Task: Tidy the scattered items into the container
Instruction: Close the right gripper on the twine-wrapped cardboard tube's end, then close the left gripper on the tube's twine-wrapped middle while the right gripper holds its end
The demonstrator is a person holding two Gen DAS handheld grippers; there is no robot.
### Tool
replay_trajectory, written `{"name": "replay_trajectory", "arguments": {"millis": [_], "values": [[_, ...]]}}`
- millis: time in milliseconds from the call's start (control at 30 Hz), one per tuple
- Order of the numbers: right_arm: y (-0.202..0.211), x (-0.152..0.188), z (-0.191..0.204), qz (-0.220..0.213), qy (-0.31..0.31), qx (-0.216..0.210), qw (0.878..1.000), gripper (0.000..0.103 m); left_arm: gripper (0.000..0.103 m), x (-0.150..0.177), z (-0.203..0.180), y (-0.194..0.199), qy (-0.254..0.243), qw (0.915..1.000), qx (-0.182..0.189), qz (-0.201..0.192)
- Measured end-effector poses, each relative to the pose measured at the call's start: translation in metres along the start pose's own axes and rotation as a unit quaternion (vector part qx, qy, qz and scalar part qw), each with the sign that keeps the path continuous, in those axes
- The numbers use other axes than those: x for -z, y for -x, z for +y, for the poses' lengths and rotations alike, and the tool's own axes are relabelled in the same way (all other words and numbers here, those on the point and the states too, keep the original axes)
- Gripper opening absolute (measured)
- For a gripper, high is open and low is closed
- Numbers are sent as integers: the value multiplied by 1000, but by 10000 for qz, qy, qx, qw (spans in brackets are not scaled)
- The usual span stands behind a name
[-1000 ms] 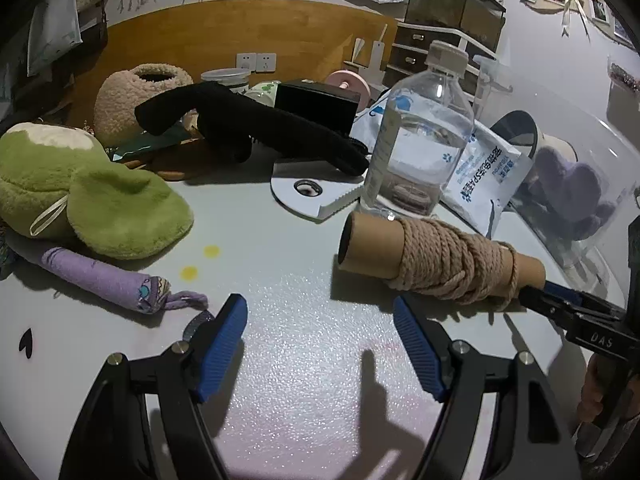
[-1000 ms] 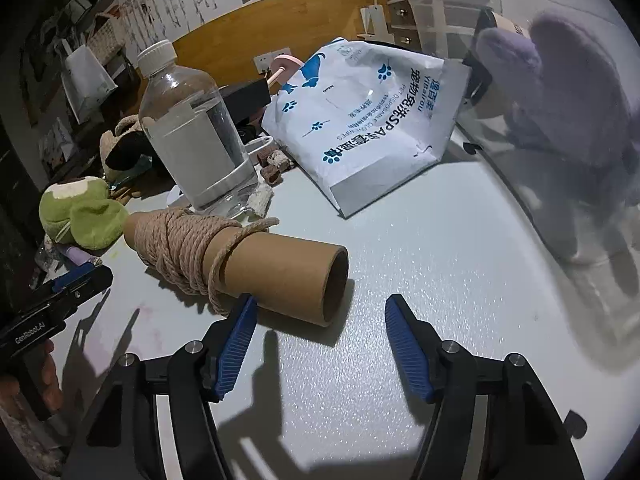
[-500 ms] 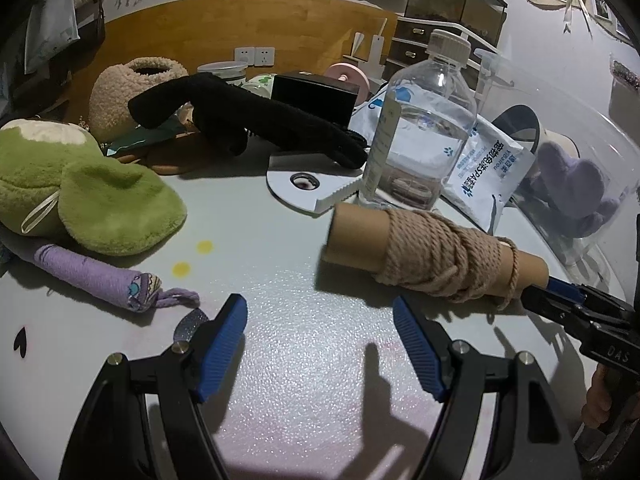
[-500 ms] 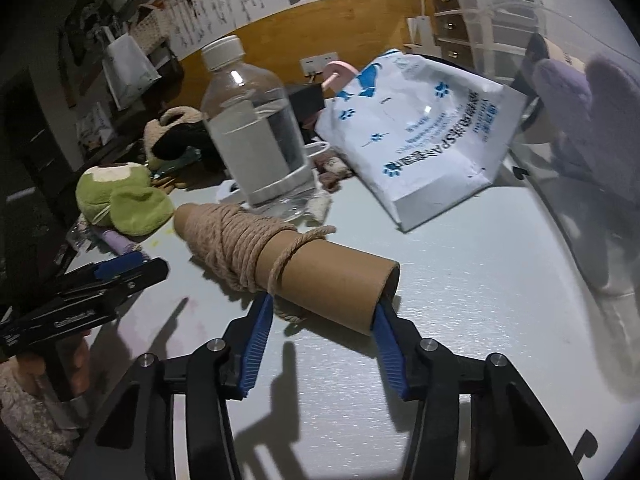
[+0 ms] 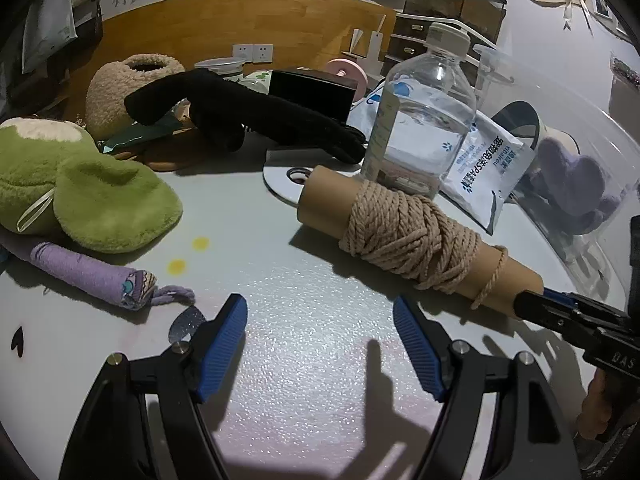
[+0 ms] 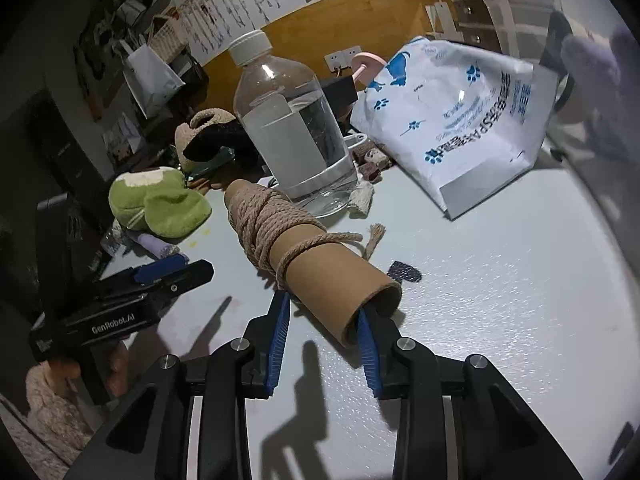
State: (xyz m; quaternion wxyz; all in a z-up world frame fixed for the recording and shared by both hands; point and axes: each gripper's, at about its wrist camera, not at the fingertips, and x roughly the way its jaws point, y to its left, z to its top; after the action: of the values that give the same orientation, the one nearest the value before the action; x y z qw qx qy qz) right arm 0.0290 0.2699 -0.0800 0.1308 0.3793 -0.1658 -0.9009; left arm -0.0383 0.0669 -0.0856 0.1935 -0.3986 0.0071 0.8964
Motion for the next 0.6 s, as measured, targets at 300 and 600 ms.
{"name": "replay_trajectory", "arguments": {"millis": [300,600], "values": [[-15,-3,2,28,-13,-118,9999,25,75,-7,7,9,91,9998,153,6],[-16,-4,-3,153,20,-119,9998,24,75,-26,9,10,-163,9994,289,69]]}}
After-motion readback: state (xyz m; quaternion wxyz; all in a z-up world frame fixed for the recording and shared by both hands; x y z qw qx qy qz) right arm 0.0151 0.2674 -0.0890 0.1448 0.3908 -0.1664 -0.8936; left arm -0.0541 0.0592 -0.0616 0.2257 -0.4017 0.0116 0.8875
